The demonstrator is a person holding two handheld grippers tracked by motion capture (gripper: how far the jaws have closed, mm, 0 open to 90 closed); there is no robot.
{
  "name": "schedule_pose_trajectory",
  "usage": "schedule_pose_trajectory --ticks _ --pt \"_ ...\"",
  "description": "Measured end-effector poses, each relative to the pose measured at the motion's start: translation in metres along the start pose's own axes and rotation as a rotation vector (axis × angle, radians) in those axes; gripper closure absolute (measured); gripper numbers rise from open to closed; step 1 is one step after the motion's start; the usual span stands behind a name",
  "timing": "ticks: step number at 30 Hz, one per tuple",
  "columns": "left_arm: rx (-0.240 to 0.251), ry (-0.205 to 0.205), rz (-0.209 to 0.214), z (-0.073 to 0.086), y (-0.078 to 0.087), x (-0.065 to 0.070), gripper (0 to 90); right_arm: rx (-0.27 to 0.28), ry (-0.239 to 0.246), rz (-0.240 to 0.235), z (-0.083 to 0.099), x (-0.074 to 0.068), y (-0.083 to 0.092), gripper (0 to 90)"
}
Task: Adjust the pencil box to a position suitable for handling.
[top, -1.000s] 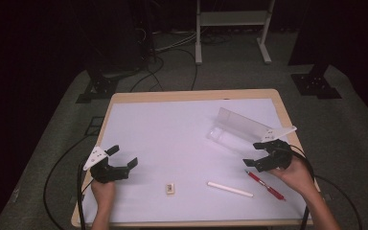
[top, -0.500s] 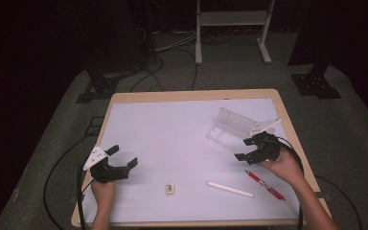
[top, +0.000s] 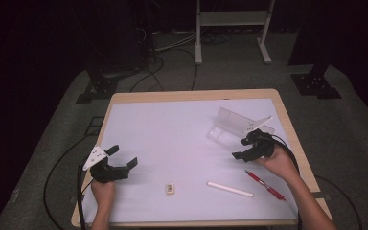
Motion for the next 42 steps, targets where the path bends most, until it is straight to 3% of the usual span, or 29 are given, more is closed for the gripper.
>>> schedule_pose_trajectory --ticks 19,31,42 --pt "0.008 0.010 0.000 0.000 0.000 0.000 0.0 -0.050 -0.015 -0.015 -0.006 0.009 -0.016 37.3" --pt "0.009 0.011 0.000 0.000 0.000 -0.001 0.0 -0.141 0.008 0.033 -0.008 0.011 -0.031 54.9" --pt "0.011 0.014 -0.001 0.000 0.000 -0.001 0.0 -0.184 0.031 0.061 -0.009 0.011 -0.038 69.3"
Point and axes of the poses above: each handheld gripper's, and its own axes: y roughly backward along the jaws, z roughly out of its underside, x roughly to its right, the point moved 2 cm from there along -y, roughly forward along the jaws
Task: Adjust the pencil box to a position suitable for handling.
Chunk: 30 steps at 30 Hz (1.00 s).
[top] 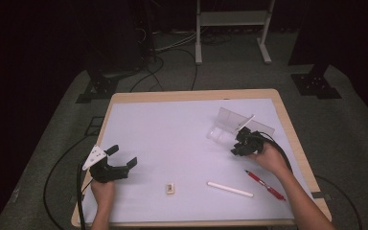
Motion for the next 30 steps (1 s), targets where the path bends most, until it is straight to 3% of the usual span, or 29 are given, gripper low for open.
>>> schedule_pose_trajectory --ticks 21,27,30 --pt "-0.001 -0.002 0.000 0.0000 0.0002 -0.0005 0.0 -0.041 0.038 0.036 -0.0011 -0.0002 -0.0066 83.7" --pt "-0.002 -0.003 0.000 0.0000 0.0003 -0.0003 0.0 -0.046 0.060 0.039 -0.0014 -0.0007 -0.0070 85.0" --pt "-0.001 -0.001 0.000 -0.0001 0.0003 -0.0005 0.0 -0.042 0.097 0.047 -0.0014 -0.0016 -0.0070 86.1"
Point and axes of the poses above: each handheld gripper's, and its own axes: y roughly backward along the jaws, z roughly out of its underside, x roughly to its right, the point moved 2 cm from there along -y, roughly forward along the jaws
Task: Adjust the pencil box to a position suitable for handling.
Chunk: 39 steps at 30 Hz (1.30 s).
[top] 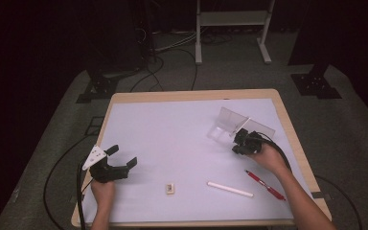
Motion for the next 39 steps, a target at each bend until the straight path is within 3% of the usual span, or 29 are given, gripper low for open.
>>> schedule_pose_trajectory --ticks 8,17,26,39 --pt "-0.001 0.000 0.000 0.000 0.000 0.000 0.0 -0.003 0.048 0.037 -0.001 -0.003 0.001 86.6" --pt "-0.001 0.001 0.000 0.000 0.000 0.000 0.0 0.028 0.077 0.066 -0.004 -0.004 0.016 86.7" --pt "-0.001 0.003 0.001 0.000 0.000 0.000 0.0 0.086 0.139 0.027 -0.022 -0.019 0.032 86.7" --pt "-0.001 0.004 0.001 0.000 0.000 -0.001 0.0 0.111 0.201 -0.045 -0.037 -0.037 0.032 86.6"
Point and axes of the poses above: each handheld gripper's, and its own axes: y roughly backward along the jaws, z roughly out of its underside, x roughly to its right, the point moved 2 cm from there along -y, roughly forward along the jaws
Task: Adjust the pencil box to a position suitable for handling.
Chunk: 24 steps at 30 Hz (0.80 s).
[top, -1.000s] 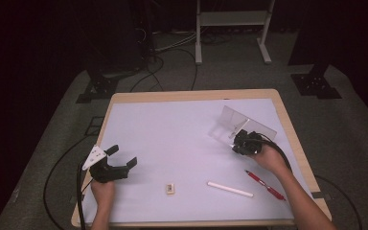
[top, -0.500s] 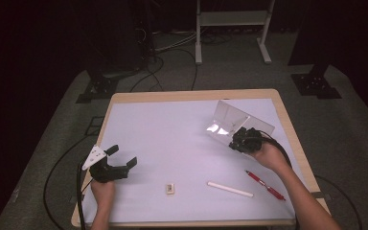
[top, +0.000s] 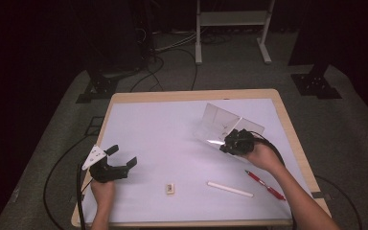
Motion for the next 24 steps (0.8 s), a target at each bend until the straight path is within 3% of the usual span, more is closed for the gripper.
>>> schedule_pose_trajectory --ticks 24 --pt "0.002 0.005 0.001 0.000 0.000 0.000 0.0 0.030 0.065 -0.118 -0.026 -0.030 -0.016 86.5"
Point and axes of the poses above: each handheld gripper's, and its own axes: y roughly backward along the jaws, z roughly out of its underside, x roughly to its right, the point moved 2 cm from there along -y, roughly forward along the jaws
